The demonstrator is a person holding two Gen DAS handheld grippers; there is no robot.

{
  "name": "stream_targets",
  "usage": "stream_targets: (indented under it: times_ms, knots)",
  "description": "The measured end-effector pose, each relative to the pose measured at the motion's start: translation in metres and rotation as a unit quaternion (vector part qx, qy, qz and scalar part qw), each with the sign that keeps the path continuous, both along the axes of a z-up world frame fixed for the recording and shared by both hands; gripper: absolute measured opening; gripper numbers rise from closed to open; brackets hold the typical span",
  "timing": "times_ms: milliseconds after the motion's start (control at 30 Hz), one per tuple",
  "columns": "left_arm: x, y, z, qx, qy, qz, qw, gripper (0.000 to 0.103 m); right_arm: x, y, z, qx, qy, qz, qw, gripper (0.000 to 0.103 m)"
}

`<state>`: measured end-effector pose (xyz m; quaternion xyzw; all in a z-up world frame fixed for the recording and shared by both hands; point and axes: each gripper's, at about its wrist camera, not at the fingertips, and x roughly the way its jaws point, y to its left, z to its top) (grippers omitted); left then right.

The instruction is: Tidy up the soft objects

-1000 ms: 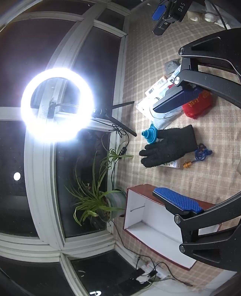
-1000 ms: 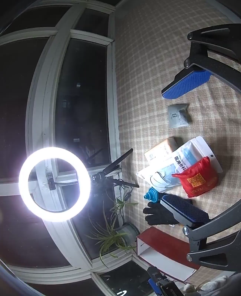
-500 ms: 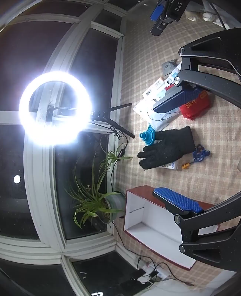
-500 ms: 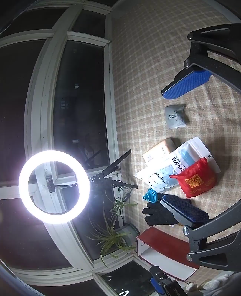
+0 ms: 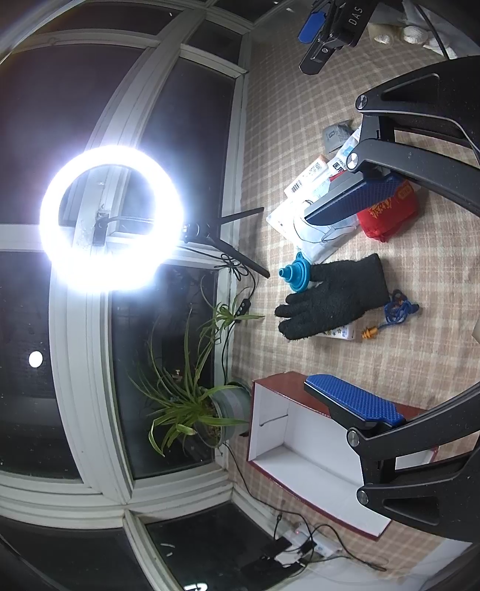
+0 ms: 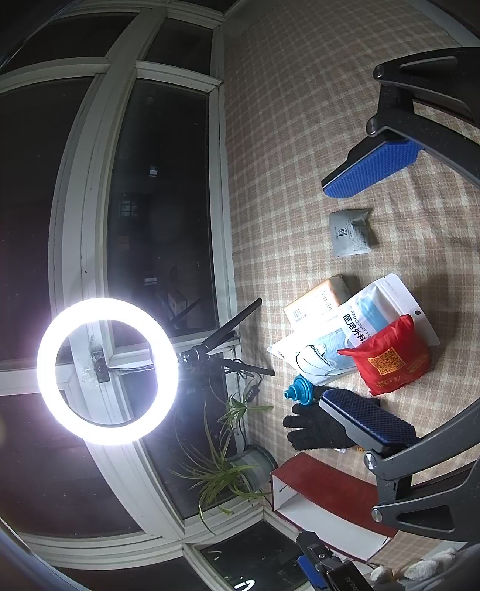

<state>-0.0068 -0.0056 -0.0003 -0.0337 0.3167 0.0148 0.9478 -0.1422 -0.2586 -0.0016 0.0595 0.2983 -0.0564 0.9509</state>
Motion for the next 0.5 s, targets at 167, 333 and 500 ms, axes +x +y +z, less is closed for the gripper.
stream_targets:
  times_ms: [167,333,500]
  knots:
    - [-0.0006,-0.0005,-0.0007,-0.001,0.000,0.001,1.0000,0.083,-0.0001,-0.0001,0.0000,0.000,0.000,0.000,1.000,0.102]
    - [-0.0007,-0.0010,-0.0014,0.000,-0.001,0.001,1.0000,0.083,0.0000,0.0001,-0.0003,0.000,0.000,0.001,1.000,0.102]
    - [-0.0007,-0.0020,-0.0014,0.000,0.000,0.000,1.0000,0.083,0.0004,-0.0002,-0.0004,0.000,0.001,0.000,1.000,0.102]
